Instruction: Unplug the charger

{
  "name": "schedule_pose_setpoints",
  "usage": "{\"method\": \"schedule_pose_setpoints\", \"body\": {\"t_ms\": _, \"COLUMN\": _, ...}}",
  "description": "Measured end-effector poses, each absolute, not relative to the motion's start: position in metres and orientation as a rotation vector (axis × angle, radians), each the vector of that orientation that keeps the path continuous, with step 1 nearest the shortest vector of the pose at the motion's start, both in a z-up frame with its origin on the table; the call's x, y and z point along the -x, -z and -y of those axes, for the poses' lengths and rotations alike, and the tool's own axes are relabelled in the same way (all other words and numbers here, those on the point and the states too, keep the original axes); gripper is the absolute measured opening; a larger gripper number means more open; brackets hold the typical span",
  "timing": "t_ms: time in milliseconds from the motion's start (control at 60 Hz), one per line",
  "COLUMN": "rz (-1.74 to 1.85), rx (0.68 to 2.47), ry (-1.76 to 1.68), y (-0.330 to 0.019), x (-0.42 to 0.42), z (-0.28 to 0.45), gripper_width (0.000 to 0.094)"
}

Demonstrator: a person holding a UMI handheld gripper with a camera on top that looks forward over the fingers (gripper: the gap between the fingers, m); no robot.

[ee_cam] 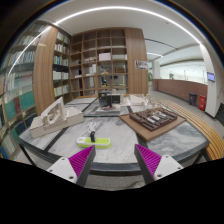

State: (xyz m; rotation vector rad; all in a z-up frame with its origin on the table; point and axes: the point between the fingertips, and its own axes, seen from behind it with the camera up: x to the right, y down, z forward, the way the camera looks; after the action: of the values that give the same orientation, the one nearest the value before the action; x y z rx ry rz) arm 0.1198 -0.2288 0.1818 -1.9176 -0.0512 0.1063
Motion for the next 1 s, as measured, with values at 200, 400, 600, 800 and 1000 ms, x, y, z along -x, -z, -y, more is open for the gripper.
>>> {"method": "schedule_pose_setpoints", "body": {"t_ms": 200, "rz": 0.062, "rx": 1.948, "ry": -0.051, "y": -0.167, "x": -0.137, "z": 0.203, "gripper_width": 0.0812}}
{"method": "schedule_pose_setpoints", "body": {"t_ms": 400, "rz": 0.117, "rx": 1.99, "ry": -0.081, "y": -0.14, "x": -0.099, "z": 0.149, "gripper_width": 0.0815}}
{"method": "schedule_pose_setpoints", "body": {"t_ms": 600, "rz": 0.212, "rx": 2.006, "ry": -0.15, "y": -0.104, "x": -0.02, "z": 0.083, "gripper_width": 0.0816}}
{"method": "schedule_pose_setpoints", "body": {"t_ms": 800, "rz": 0.244, "rx": 2.024, "ry": -0.17, "y": -0.063, "x": 0.029, "z": 0.01, "gripper_width": 0.0813}}
{"method": "schedule_pose_setpoints", "body": {"t_ms": 1000, "rz": 0.22, "rx": 2.083, "ry": -0.11, "y": -0.021, "x": 0.032, "z": -0.039, "gripper_width": 0.0336}}
